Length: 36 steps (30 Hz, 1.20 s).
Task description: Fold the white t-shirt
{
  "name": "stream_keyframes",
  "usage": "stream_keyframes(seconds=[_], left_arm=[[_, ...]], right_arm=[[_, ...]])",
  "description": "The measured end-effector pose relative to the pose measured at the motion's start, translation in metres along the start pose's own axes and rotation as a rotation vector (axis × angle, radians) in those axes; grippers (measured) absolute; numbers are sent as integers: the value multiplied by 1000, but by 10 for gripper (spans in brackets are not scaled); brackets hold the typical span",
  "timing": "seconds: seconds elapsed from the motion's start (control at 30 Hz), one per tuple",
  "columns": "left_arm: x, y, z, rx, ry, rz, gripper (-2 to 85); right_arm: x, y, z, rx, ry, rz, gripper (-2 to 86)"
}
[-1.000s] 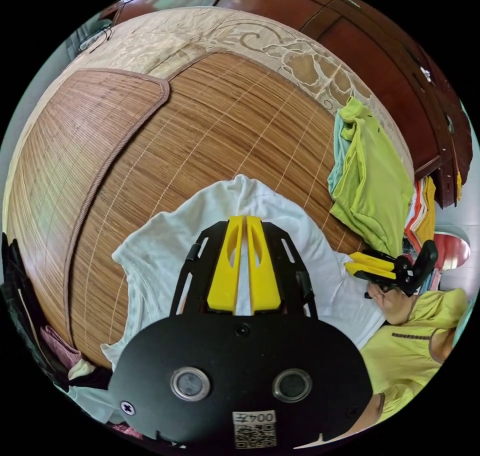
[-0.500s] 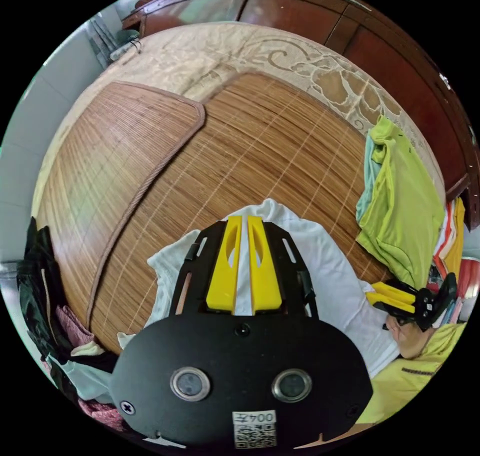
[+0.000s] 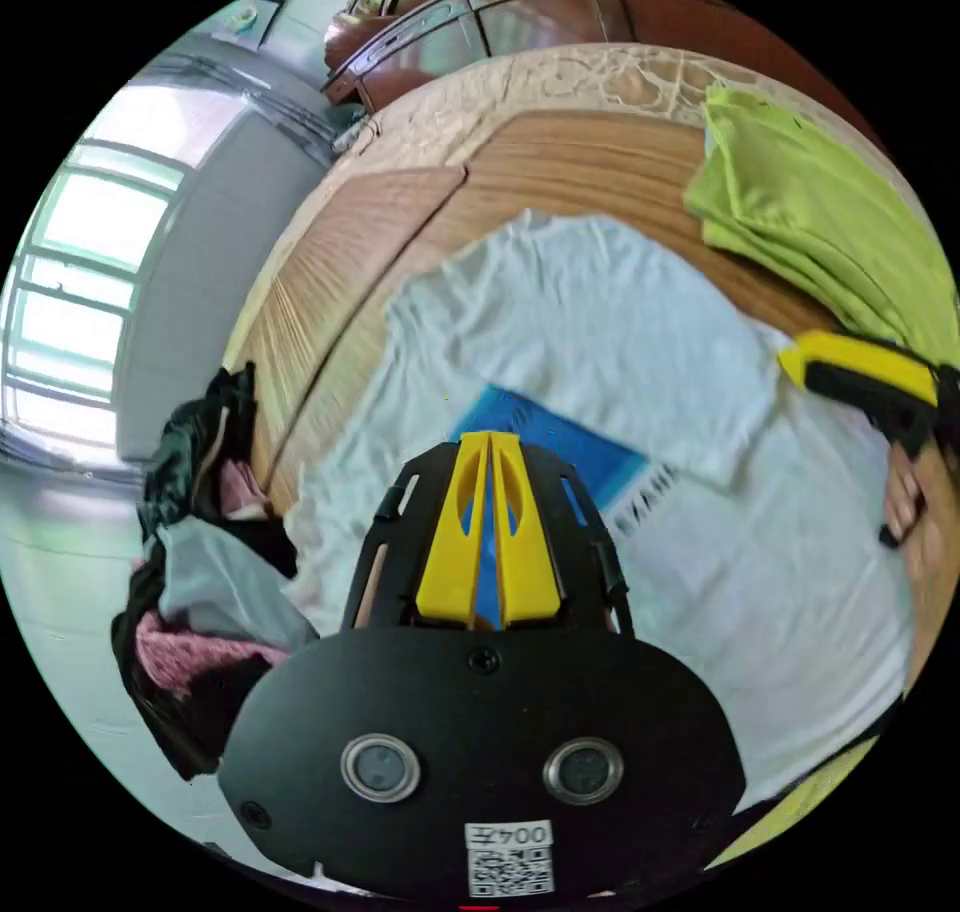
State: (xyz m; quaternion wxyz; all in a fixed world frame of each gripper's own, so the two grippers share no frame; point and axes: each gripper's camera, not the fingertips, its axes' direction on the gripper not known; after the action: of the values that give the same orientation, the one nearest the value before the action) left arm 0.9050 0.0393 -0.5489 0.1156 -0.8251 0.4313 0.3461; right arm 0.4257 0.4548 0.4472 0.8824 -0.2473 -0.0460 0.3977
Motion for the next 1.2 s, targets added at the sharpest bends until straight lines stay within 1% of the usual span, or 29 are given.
stream_keyframes(seconds=[0.07, 0.1, 0.17, 0.2, 0.27, 0.3, 0.37, 0.43, 0.47, 0.53, 0.57, 0.63, 0.73, 0.8, 0.9, 0.97, 1.03, 1.07, 1.1, 1.13, 1.17, 1.2], left_arm=[[-2, 65, -18, -76, 129, -43, 5], [-4, 82, -24, -86, 159, -64, 4], [-13, 147, -47, -109, 263, -137, 3], [-15, 162, -52, -111, 274, -155, 3], [-25, 220, -67, -127, 297, -238, 2], [-27, 233, -69, -127, 312, -258, 2], [-40, 277, -83, -45, 366, -368, 3], [-50, 295, -92, -16, 399, -406, 4], [-56, 303, -98, -11, 411, -415, 4], [-63, 314, -107, -4, 415, -413, 4], [-67, 322, -115, 5, 408, -408, 4], [-69, 334, -127, 28, 380, -409, 4], [-68, 356, -147, 85, 302, -408, 4], [-71, 368, -158, 109, 274, -414, 4], [-84, 382, -173, 110, 268, -417, 4], [-100, 394, -183, 112, 299, -430, 4], [-116, 403, -189, 112, 347, -445, 3], [-130, 409, -192, 108, 399, -469, 3], [-138, 412, -194, 101, 433, -485, 3], [-155, 417, -199, 105, 499, -503, 3], [-171, 423, -210, 160, 522, -533, 2], [-179, 425, -215, 189, 523, -545, 2]], right_arm=[[-14, 1, -1, 24, 36, -24, 49], [-23, 4, -4, 68, 55, -24, 48], [-38, 9, -11, 125, 54, -15, 45], [-49, 13, -16, 148, 56, -10, 42], [-68, 18, -21, 153, 76, -42, 36], [-83, 21, -22, 140, 114, -86, 30], [-100, 25, -20, 119, 219, -134, 11], [-111, 29, -11, 115, 329, -215, 17], [-112, 28, -7, 95, 348, -237, 24], [-109, 18, 3, -11, 379, -290, 46], [-109, 16, 2, -12, 381, -308, 48], [-110, 10, -5, -20, 323, -374, 58], [-104, -10, -7, -56, 190, -375, 64], [-105, -26, -4, -48, 175, -380, 66], [-119, -51, 14, -72, 192, -453, 65], [-134, -61, 31, -117, 219, -537, 62], [-149, -67, 65, -233, 288, -639, 55], [-149, -68, 75, -280, 319, -652, 55], [-152, -71, 74, -242, 307, -669, 53], [-153, -81, 74, -281, 308, -657, 52], [-154, -86, 72, -283, 307, -656, 51], [-156, -98, 62, -244, 292, -659, 48]])
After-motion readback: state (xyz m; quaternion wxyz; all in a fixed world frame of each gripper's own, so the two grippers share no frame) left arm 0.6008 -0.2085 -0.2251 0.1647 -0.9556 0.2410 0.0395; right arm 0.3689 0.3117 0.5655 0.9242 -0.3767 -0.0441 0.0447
